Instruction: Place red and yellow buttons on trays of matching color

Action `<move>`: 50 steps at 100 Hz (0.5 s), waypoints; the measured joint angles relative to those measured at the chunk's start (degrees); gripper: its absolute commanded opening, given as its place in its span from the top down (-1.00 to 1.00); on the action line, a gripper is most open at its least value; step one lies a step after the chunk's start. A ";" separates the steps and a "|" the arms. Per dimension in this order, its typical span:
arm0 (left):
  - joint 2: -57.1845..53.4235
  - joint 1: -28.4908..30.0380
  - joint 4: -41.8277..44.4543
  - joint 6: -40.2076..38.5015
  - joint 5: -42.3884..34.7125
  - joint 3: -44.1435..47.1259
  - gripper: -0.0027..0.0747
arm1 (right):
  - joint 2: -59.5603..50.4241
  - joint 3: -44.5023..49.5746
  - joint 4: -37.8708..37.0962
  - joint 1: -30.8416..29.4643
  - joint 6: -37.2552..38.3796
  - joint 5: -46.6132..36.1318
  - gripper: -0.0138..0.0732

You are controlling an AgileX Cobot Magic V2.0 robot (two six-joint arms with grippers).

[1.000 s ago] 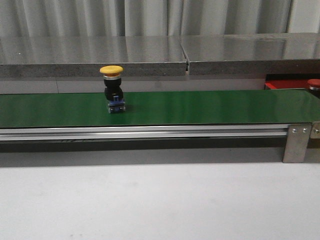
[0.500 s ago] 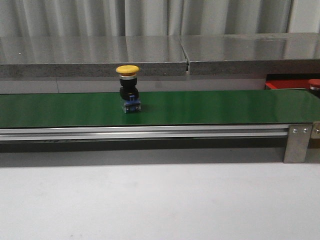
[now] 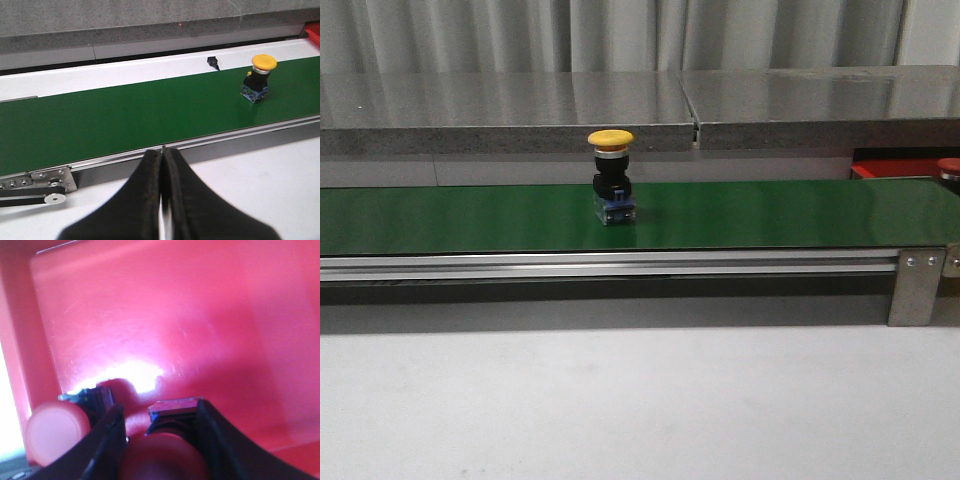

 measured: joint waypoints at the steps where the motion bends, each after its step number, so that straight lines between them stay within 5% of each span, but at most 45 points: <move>1: 0.00 0.00 0.00 0.00 0.00 0.00 0.98 | 0.13 -0.12 -0.02 0.00 0.00 0.00 0.10; 32: 0.00 0.00 0.00 0.00 0.00 0.00 0.98 | 3.90 -2.01 1.72 0.00 0.13 0.12 0.07; 50: 0.00 0.00 0.00 0.00 0.00 0.00 0.98 | 3.90 -2.10 1.72 0.00 0.13 0.28 -0.41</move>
